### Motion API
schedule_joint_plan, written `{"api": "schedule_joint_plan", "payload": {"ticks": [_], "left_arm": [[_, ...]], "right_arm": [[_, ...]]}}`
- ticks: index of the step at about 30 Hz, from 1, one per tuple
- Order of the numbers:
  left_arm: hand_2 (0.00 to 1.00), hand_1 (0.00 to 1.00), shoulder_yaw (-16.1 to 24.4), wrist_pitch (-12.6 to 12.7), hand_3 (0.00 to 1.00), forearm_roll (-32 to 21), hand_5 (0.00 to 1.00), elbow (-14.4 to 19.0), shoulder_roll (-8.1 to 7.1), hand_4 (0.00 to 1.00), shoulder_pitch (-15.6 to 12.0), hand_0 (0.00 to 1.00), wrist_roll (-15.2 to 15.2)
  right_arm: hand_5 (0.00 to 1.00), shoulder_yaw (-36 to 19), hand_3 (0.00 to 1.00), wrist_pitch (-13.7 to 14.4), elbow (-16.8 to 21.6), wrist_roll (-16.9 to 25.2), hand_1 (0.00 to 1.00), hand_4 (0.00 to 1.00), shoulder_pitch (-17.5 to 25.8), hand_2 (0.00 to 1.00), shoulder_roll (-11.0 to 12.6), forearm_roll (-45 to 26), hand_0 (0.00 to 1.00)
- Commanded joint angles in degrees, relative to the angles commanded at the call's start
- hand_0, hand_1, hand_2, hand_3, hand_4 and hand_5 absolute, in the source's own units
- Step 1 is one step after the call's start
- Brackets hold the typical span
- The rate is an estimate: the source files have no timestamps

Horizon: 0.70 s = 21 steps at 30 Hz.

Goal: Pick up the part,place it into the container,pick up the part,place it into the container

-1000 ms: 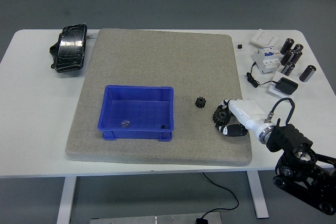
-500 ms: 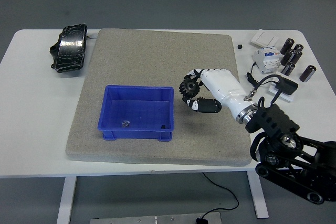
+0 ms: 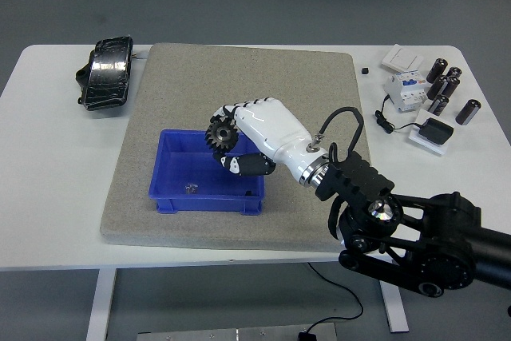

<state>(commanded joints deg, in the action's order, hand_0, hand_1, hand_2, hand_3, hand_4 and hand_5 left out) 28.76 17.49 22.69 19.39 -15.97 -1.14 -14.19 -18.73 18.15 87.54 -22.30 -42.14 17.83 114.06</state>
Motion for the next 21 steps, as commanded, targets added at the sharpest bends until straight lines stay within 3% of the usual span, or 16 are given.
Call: {"api": "schedule_joint_plan", "payload": {"ticks": [4, 5, 10, 21], "left_arm": [[0.604, 0.668, -0.1, -0.1, 0.57, 0.1, 0.469, 0.0, 0.05, 0.518, 0.1, 0.674, 0.0], [0.604, 0.668, 0.0, -0.1, 0.568, 0.1, 0.471, 0.0, 0.05, 0.518, 0.1, 0.674, 0.0], [0.604, 0.668, 0.2, -0.1, 0.568, 0.4, 0.471, 0.0, -0.08, 0.518, 0.1, 0.674, -0.2], [0.603, 0.668, 0.3, -0.2, 0.568, 0.5, 0.472, 0.0, 0.1, 0.517, 0.2, 0.674, -0.2]], "right_arm": [[0.223, 0.9, 0.707, -1.2, -2.1, -0.2, 0.793, 0.52, -0.6, 0.777, -0.5, -0.7, 0.717], [0.252, 1.1, 0.752, -1.4, -2.5, -0.2, 0.846, 0.609, -0.7, 0.828, -0.5, -0.9, 0.76], [0.252, 2.1, 0.752, -1.8, -3.6, -0.2, 0.846, 0.609, -0.8, 0.828, -0.6, -1.8, 0.76], [0.276, 1.2, 0.761, -1.0, -2.5, 0.5, 0.852, 0.655, 0.0, 0.834, -0.2, -4.2, 0.76]]}}
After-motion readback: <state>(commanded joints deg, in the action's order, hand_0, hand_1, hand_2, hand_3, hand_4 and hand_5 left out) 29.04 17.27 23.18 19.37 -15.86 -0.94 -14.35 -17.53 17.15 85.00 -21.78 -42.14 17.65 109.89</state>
